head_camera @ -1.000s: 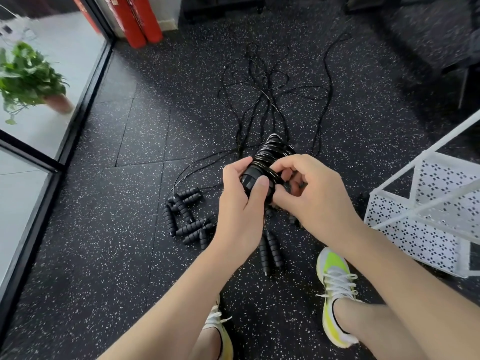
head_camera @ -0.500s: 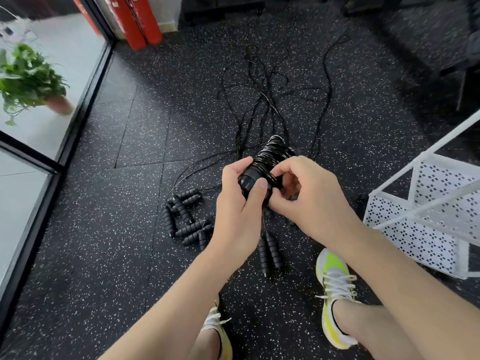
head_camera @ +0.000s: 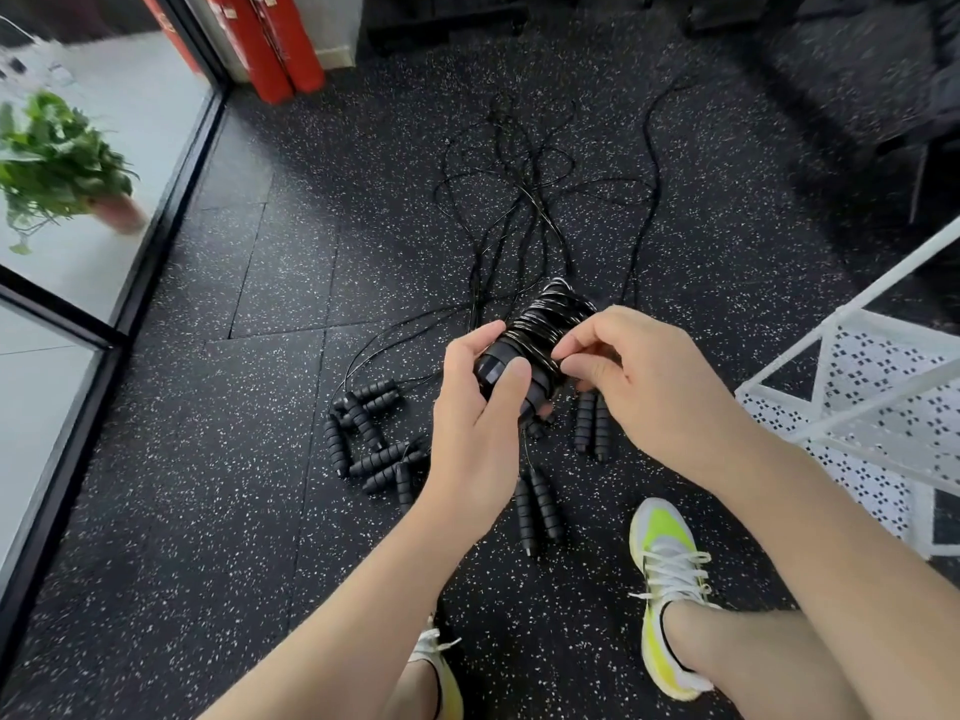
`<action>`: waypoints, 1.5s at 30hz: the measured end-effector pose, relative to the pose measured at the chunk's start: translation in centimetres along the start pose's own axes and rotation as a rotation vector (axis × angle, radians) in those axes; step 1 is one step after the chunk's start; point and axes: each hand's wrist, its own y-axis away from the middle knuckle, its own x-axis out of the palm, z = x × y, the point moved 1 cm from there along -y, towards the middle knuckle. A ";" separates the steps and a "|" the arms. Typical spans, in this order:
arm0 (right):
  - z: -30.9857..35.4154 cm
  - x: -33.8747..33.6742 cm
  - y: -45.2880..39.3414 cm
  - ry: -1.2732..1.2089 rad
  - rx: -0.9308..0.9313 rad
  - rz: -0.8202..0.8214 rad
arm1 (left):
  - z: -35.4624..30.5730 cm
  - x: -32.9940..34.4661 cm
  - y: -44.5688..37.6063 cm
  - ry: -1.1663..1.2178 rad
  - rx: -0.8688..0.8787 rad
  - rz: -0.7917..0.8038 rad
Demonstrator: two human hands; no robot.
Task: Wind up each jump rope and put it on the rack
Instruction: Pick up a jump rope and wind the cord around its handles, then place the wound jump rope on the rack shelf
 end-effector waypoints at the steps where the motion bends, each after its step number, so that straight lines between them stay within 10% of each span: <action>1: -0.1 0.0 0.0 -0.006 0.002 -0.031 | -0.1 0.1 -0.1 0.031 -0.017 -0.007; 7: 0.0 -0.6 0.3 -0.444 0.120 -0.183 | -1.6 0.4 -0.8 0.329 -0.022 0.054; 21: -0.2 -3.9 2.4 -0.726 0.257 -0.243 | -5.3 4.1 1.7 0.041 0.032 0.073; 45: 6.7 -35.3 16.5 -0.204 0.111 -0.782 | -31.0 24.1 14.6 -0.591 0.644 0.421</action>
